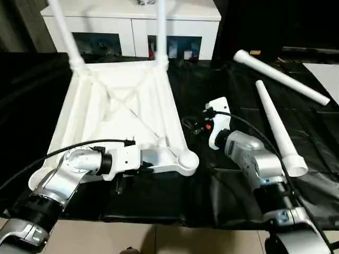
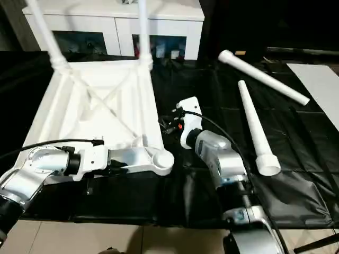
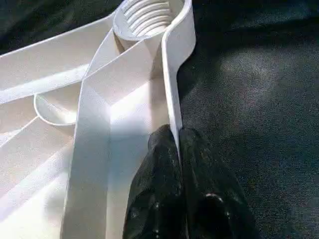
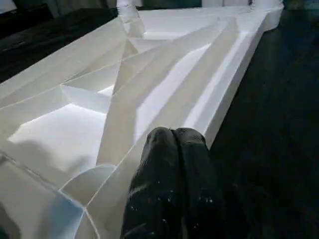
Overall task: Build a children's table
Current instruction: Rotate table base
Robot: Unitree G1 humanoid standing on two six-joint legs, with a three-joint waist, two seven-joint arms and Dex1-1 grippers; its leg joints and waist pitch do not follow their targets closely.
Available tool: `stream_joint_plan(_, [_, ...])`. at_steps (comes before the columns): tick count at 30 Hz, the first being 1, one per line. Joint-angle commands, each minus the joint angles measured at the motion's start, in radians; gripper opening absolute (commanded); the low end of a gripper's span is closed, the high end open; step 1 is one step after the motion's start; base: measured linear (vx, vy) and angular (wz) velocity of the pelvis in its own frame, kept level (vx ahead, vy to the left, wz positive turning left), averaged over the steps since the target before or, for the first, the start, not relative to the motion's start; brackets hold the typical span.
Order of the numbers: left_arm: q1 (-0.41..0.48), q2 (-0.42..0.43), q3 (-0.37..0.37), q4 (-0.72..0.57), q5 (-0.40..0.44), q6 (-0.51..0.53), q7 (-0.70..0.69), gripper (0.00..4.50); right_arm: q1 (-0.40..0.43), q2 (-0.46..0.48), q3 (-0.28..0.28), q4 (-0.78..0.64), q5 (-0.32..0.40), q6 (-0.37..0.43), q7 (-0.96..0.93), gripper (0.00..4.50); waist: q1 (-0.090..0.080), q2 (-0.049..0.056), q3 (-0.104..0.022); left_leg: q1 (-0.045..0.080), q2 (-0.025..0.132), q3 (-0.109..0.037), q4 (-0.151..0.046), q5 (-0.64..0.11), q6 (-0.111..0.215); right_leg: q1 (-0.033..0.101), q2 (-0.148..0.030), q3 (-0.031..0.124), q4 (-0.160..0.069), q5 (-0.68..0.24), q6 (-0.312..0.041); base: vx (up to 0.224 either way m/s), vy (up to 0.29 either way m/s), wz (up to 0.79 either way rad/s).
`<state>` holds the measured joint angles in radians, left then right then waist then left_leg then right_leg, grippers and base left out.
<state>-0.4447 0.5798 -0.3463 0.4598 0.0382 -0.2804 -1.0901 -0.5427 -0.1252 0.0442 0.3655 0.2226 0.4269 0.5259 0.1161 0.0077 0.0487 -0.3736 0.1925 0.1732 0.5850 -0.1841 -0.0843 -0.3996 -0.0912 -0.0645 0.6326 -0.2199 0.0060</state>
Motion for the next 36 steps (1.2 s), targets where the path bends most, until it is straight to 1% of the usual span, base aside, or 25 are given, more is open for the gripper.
stream_joint_plan(1, [-0.029, -0.006, 0.007, 0.012, 0.029, -0.064, 0.016, 0.00, 0.014, 0.005, -0.005, -0.034, 0.000, 0.016, -0.015, 0.03, -0.004, 0.009, -0.069, 0.017, 0.031, -0.004, -0.067, -0.125, -0.020, 0.052, -0.050, 0.045, -0.054, 0.073, -0.213, 0.000, 0.000, 0.00])
stream_joint_plan(2, [-0.030, -0.007, 0.008, 0.014, 0.030, -0.069, 0.016, 0.00, 0.016, 0.005, -0.004, -0.036, 0.000, 0.016, -0.016, 0.03, -0.005, 0.013, -0.069, 0.018, 0.031, -0.005, -0.068, -0.135, -0.025, 0.051, -0.050, 0.045, -0.055, 0.061, -0.212, 0.000, 0.000, 0.00])
stream_joint_plan(5, [-0.035, -0.009, 0.015, 0.029, 0.020, -0.096, 0.022, 0.00, 0.024, 0.006, 0.000, -0.047, -0.001, 0.021, -0.021, 0.03, -0.006, 0.012, -0.070, 0.019, 0.032, -0.005, -0.070, -0.158, -0.040, 0.050, -0.050, 0.046, -0.056, 0.048, -0.208, 0.000, 0.000, 0.00])
stream_joint_plan(6, [-0.037, -0.006, 0.014, 0.035, 0.020, -0.107, 0.018, 0.00, 0.025, 0.008, -0.003, -0.048, 0.000, 0.021, -0.026, 0.03, -0.006, 0.018, -0.070, 0.020, 0.032, -0.006, -0.069, -0.155, -0.042, 0.050, -0.050, 0.046, -0.054, 0.056, -0.209, 0.000, 0.000, 0.00])
stream_joint_plan(8, [-0.043, -0.002, 0.016, 0.049, 0.019, -0.127, 0.015, 0.00, 0.029, 0.010, -0.005, -0.054, 0.002, 0.024, -0.033, 0.03, -0.006, 0.014, -0.071, 0.018, 0.031, -0.006, -0.068, -0.150, -0.040, 0.051, -0.049, 0.046, -0.054, 0.073, -0.210, 0.000, 0.000, 0.00])
stream_joint_plan(9, [-0.045, 0.001, 0.017, 0.056, 0.019, -0.137, 0.014, 0.00, 0.031, 0.011, -0.005, -0.058, 0.002, 0.026, -0.035, 0.03, -0.007, 0.020, -0.071, 0.019, 0.030, -0.006, -0.068, -0.151, -0.041, 0.049, -0.048, 0.045, -0.055, 0.080, -0.211, 0.000, 0.000, 0.00])
stream_joint_plan(12, [-0.063, 0.030, 0.027, 0.112, 0.053, -0.197, 0.045, 0.00, 0.046, 0.014, 0.000, -0.077, 0.002, 0.033, -0.040, 0.03, -0.006, 0.012, -0.071, 0.017, 0.028, -0.006, -0.067, -0.146, -0.034, 0.053, -0.047, 0.045, -0.055, 0.093, -0.211, 0.000, 0.000, 0.00])
stream_joint_plan(14, [-0.074, 0.047, 0.033, 0.144, 0.079, -0.220, 0.075, 0.00, 0.049, 0.014, 0.002, -0.074, -0.004, 0.027, -0.047, 0.03, -0.006, 0.016, -0.071, 0.018, 0.030, -0.008, -0.068, -0.151, -0.037, 0.052, -0.048, 0.045, -0.054, 0.079, -0.207, 0.000, 0.000, 0.00])
stream_joint_plan(15, [-0.078, 0.051, 0.037, 0.155, 0.085, -0.227, 0.086, 0.00, 0.050, 0.014, 0.004, -0.072, -0.008, 0.024, -0.050, 0.03, -0.006, 0.005, -0.071, 0.016, 0.031, -0.008, -0.069, -0.150, -0.037, 0.054, -0.051, 0.045, -0.051, 0.066, -0.204, 0.000, 0.000, 0.00])
stream_joint_plan(16, [-0.084, 0.063, 0.050, 0.167, 0.094, -0.231, 0.113, 0.00, 0.050, 0.019, 0.005, -0.071, -0.013, 0.023, -0.063, 0.03, -0.007, 0.006, -0.070, 0.018, 0.032, -0.007, -0.070, -0.153, -0.037, 0.051, -0.051, 0.045, -0.054, 0.053, -0.203, 0.000, 0.000, 0.00])
stream_joint_plan(18, [-0.086, 0.088, 0.096, 0.163, 0.070, -0.249, 0.137, 0.00, 0.042, 0.036, -0.006, -0.070, -0.008, 0.024, -0.090, 0.03, -0.010, 0.007, -0.070, 0.015, 0.031, -0.008, -0.070, -0.144, -0.042, 0.052, -0.051, 0.045, -0.050, 0.057, -0.203, 0.000, 0.000, 0.00])
stream_joint_plan(19, [-0.082, 0.085, 0.125, 0.147, 0.029, -0.245, 0.127, 0.00, 0.037, 0.040, -0.008, -0.068, -0.006, 0.021, -0.092, 0.03, -0.015, 0.007, -0.072, 0.014, 0.030, -0.010, -0.070, -0.135, -0.042, 0.053, -0.051, 0.044, -0.048, 0.074, -0.205, 0.000, 0.000, 0.00])
stream_joint_plan(20, [-0.082, 0.085, 0.125, 0.147, 0.029, -0.245, 0.127, 0.48, 0.037, 0.040, -0.008, -0.068, -0.006, 0.021, -0.092, 0.00, -0.018, 0.007, -0.072, 0.014, 0.030, -0.010, -0.069, -0.129, -0.043, 0.053, -0.051, 0.044, -0.047, 0.083, -0.208, 0.000, 0.000, 0.00])
stream_joint_plan(22, [-0.061, 0.074, 0.173, 0.095, -0.076, -0.217, 0.076, 0.60, 0.027, 0.040, -0.012, -0.063, -0.017, 0.010, -0.109, 0.00, -0.023, 0.007, -0.077, 0.014, 0.027, -0.007, -0.061, -0.076, -0.033, 0.054, -0.048, 0.044, -0.039, 0.170, -0.230, 0.000, 0.000, 0.00])
stream_joint_plan(23, [-0.053, 0.074, 0.183, 0.075, -0.101, -0.205, 0.062, 0.80, 0.023, 0.038, -0.015, -0.061, -0.019, 0.009, -0.114, 0.00, -0.020, 0.002, -0.079, 0.014, 0.028, -0.006, -0.058, -0.049, -0.021, 0.054, -0.049, 0.043, -0.033, 0.213, -0.250, 0.000, 0.000, 0.00])
stream_joint_plan(24, [-0.043, 0.076, 0.193, 0.049, -0.130, -0.190, 0.046, 0.97, 0.017, 0.036, -0.020, -0.058, -0.022, 0.007, -0.122, 0.00, -0.019, 0.001, -0.079, 0.017, 0.027, -0.002, -0.058, -0.047, -0.015, 0.050, -0.046, 0.042, -0.036, 0.217, -0.258, 0.000, 0.000, 0.00])
stream_joint_plan(25, [-0.038, 0.081, 0.199, 0.032, -0.145, -0.187, 0.041, 0.97, 0.009, 0.033, -0.025, -0.055, -0.023, 0.008, -0.127, 0.00, -0.019, -0.005, -0.075, 0.014, 0.026, -0.001, -0.058, -0.047, -0.004, 0.050, -0.043, 0.041, -0.036, 0.215, -0.265, 0.000, 0.000, 0.00])
stream_joint_plan(27, [-0.015, 0.103, 0.210, -0.024, -0.181, -0.155, 0.036, 1.14, -0.018, 0.013, -0.035, -0.036, -0.037, 0.001, -0.150, 0.00, -0.017, -0.005, -0.072, 0.015, 0.027, 0.000, -0.060, -0.065, 0.001, 0.050, -0.045, 0.041, -0.037, 0.168, -0.258, 0.000, 0.000, 0.00])
stream_joint_plan(29, [0.007, 0.115, 0.221, -0.071, -0.209, -0.121, 0.032, 1.25, -0.041, -0.004, -0.042, -0.014, -0.058, -0.004, -0.179, 0.00, -0.017, -0.002, -0.067, 0.018, 0.029, 0.001, -0.063, -0.092, -0.021, 0.047, -0.045, 0.043, -0.041, 0.096, -0.239, 0.000, 0.000, 0.00])
stream_joint_plan(30, [0.025, 0.113, 0.237, -0.117, -0.236, -0.073, 0.042, 1.37, -0.068, -0.024, -0.057, 0.018, -0.068, 0.005, -0.204, 0.00, -0.018, 0.006, -0.067, 0.020, 0.030, 0.001, -0.064, -0.105, -0.033, 0.045, -0.046, 0.044, -0.040, 0.080, -0.238, 0.000, 0.000, 0.00])
stream_joint_plan(31, [0.046, 0.101, 0.268, -0.185, -0.287, 0.017, 0.066, 1.48, -0.112, -0.059, -0.078, 0.073, -0.083, 0.029, -0.243, 0.29, -0.020, 0.002, -0.066, 0.022, 0.030, 0.002, -0.065, -0.124, -0.053, 0.046, -0.045, 0.045, -0.043, 0.051, -0.237, 0.000, 0.000, 0.00])
stream_joint_plan(33, [0.049, 0.078, 0.282, -0.255, -0.342, 0.141, 0.091, 1.65, -0.166, -0.112, -0.072, 0.157, -0.115, 0.055, -0.259, 0.41, -0.019, 0.001, -0.064, 0.024, 0.026, 0.006, -0.062, -0.146, -0.068, 0.044, -0.041, 0.047, -0.044, 0.024, -0.244, 0.000, 0.000, 0.00])
stream_joint_plan(34, [0.050, 0.076, 0.282, -0.262, -0.347, 0.152, 0.092, 1.76, -0.172, -0.118, -0.071, 0.166, -0.118, 0.055, -0.260, 0.53, -0.017, 0.001, -0.063, 0.023, 0.025, 0.005, -0.063, -0.152, -0.070, 0.045, -0.040, 0.046, -0.047, 0.012, -0.245, 0.000, 0.000, 0.00])
stream_joint_plan(35, [0.040, 0.058, 0.271, -0.299, -0.372, 0.229, 0.100, 1.87, -0.223, -0.153, -0.070, 0.259, -0.137, 0.042, -0.273, 0.67, -0.017, 0.006, -0.059, 0.020, 0.024, 0.005, -0.063, -0.192, -0.082, 0.046, -0.040, 0.047, -0.050, -0.028, -0.234, 0.000, 0.000, 0.00])
stream_joint_plan(36, [0.036, 0.053, 0.267, -0.306, -0.377, 0.245, 0.101, 1.87, -0.237, -0.161, -0.073, 0.284, -0.140, 0.037, -0.278, 0.67, -0.016, 0.005, -0.059, 0.019, 0.022, 0.004, -0.063, -0.202, -0.085, 0.048, -0.041, 0.047, -0.051, -0.050, -0.234, 0.000, 0.000, 0.00])
